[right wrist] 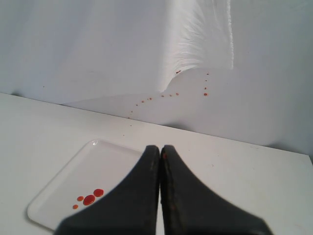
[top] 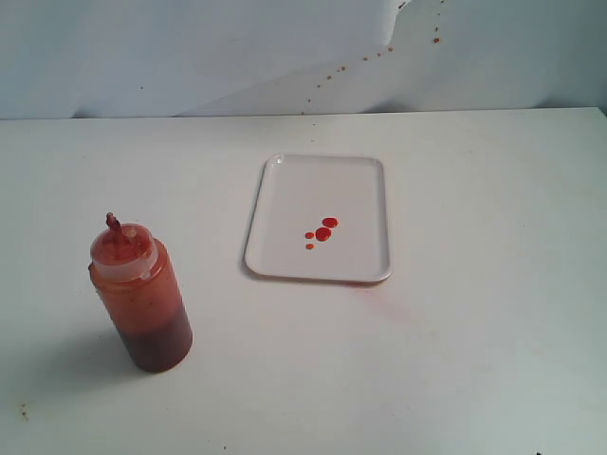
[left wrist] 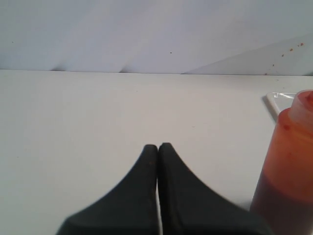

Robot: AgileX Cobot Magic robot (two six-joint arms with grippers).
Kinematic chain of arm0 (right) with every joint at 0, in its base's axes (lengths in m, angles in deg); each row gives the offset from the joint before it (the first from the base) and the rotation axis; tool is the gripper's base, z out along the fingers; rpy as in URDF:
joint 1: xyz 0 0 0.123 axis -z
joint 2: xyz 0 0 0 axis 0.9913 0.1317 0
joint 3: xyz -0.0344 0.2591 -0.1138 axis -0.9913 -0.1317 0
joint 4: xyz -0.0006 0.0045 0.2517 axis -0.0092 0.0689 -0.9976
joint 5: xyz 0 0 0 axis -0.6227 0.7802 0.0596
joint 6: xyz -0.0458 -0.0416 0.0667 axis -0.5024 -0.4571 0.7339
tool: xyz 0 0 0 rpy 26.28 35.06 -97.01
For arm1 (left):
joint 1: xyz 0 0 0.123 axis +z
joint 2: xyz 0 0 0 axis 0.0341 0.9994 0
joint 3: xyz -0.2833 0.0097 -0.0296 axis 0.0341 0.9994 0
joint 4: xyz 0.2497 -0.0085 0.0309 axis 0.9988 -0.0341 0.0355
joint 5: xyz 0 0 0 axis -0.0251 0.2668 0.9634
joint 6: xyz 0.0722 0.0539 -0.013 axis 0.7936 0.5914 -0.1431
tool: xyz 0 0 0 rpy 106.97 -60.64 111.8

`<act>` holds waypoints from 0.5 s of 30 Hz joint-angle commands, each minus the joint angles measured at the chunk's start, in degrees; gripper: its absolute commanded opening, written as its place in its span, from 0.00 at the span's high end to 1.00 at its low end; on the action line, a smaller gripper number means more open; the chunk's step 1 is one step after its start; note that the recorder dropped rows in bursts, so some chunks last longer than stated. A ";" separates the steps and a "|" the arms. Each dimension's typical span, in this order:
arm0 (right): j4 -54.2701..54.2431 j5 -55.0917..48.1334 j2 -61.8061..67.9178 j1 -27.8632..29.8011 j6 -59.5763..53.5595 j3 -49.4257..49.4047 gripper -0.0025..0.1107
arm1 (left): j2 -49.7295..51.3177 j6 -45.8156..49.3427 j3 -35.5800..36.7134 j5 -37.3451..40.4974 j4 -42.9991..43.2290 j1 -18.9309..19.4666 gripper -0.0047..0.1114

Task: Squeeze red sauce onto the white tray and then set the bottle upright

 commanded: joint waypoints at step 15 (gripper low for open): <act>0.14 0.08 0.10 0.05 0.02 0.17 0.98 | -0.19 -0.52 0.30 -0.57 -0.16 -0.74 0.95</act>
